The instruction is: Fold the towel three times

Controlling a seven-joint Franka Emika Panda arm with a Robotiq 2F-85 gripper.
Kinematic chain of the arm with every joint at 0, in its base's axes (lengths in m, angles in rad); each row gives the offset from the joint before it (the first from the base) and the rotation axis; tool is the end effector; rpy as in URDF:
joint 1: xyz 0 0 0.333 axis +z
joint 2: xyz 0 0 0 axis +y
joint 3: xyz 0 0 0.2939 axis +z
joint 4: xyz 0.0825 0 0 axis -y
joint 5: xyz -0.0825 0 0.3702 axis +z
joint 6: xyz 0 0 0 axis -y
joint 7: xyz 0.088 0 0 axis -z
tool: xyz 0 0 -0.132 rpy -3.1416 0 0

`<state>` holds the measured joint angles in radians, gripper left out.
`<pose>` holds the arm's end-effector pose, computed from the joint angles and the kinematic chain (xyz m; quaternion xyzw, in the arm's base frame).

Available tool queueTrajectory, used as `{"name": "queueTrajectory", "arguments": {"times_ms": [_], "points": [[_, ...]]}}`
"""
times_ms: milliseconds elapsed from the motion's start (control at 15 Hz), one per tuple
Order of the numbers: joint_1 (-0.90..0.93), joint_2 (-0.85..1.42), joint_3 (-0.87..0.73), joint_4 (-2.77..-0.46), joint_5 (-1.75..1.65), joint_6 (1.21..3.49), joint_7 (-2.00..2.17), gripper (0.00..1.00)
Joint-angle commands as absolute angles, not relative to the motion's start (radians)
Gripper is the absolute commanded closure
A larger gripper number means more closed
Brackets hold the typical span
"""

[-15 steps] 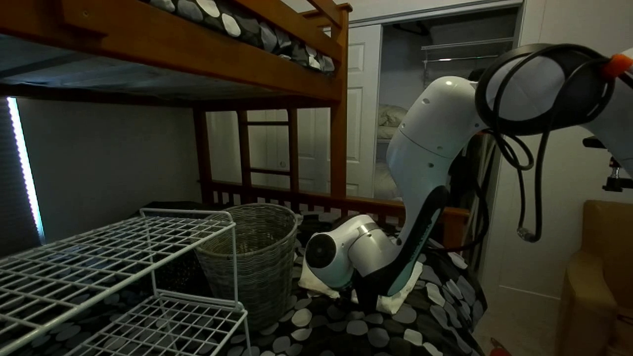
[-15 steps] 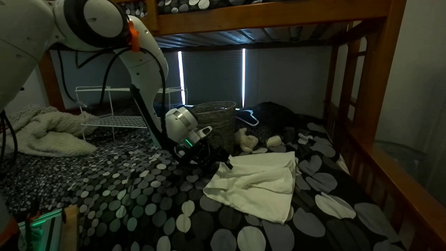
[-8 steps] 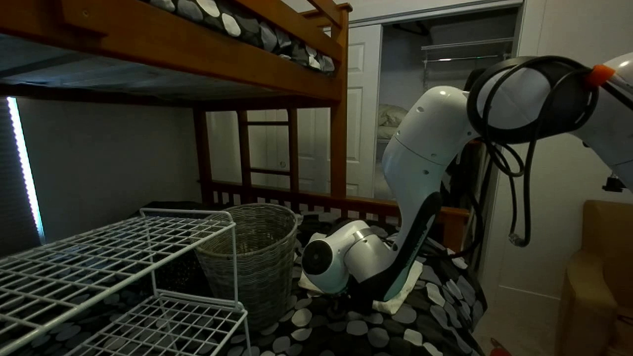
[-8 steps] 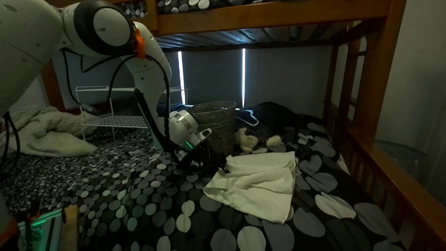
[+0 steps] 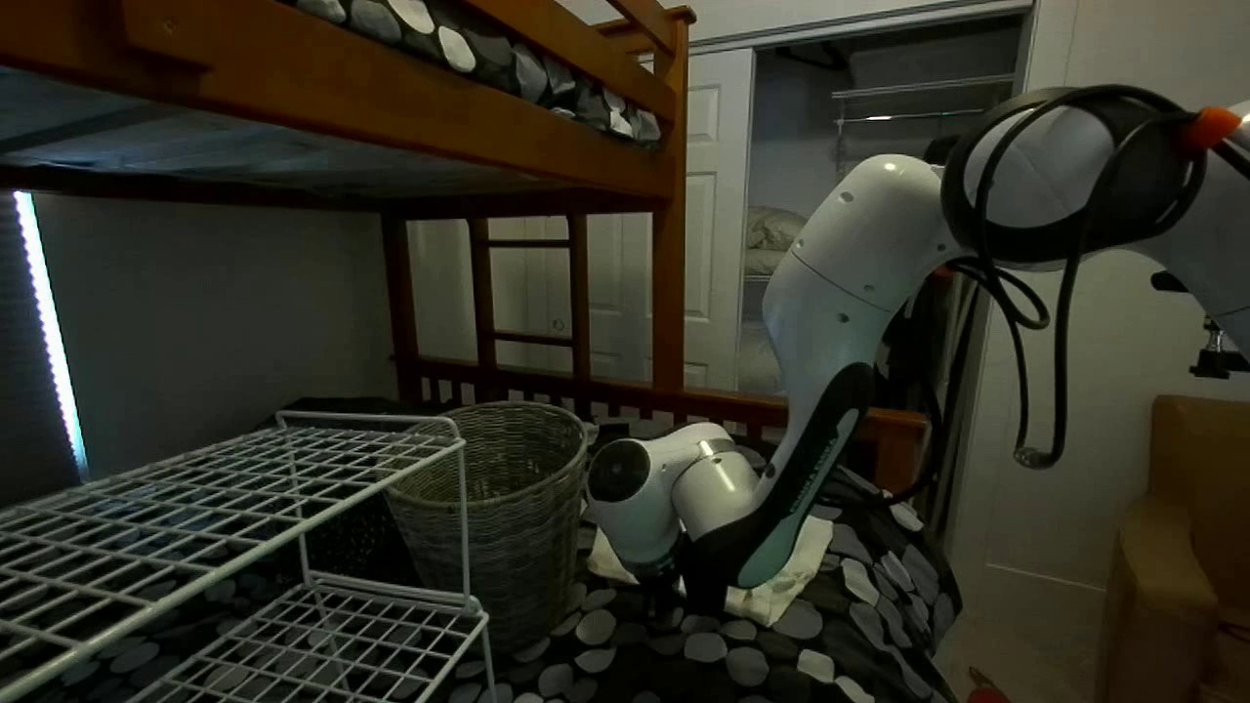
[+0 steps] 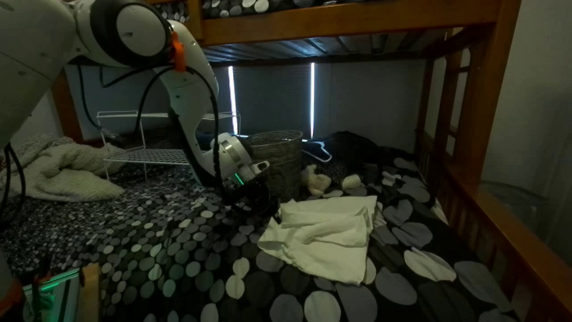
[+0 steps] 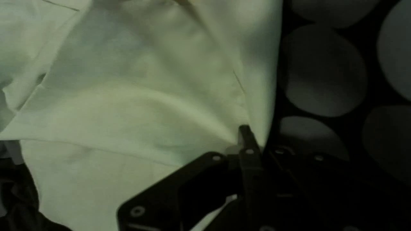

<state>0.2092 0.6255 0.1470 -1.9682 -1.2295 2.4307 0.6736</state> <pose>0.5486 0.1876 0.1143 0.8962 0.3186 0.1078 0.2892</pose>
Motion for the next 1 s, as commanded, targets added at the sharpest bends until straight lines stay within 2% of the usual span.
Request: {"name": "queueTrajectory", "arguments": {"times_ms": [0, 267, 467, 600, 667, 933], "points": [[0.148, 0.510, 0.207, -2.095, -1.055, 2.557, 0.494, 0.99], [0.096, 0.396, 0.281, -2.208, -0.758, 2.664, 0.196, 0.99], [-0.054, 0.341, 0.461, -2.289, -0.540, 2.612, -0.038, 0.99], [-0.121, 0.334, 0.512, -2.301, -0.403, 2.607, -0.161, 0.99], [-0.021, 0.319, 0.390, -2.298, -0.344, 2.643, -0.193, 0.99], [0.016, 0.306, 0.229, -2.245, -0.378, 2.658, -0.225, 0.99]]}}
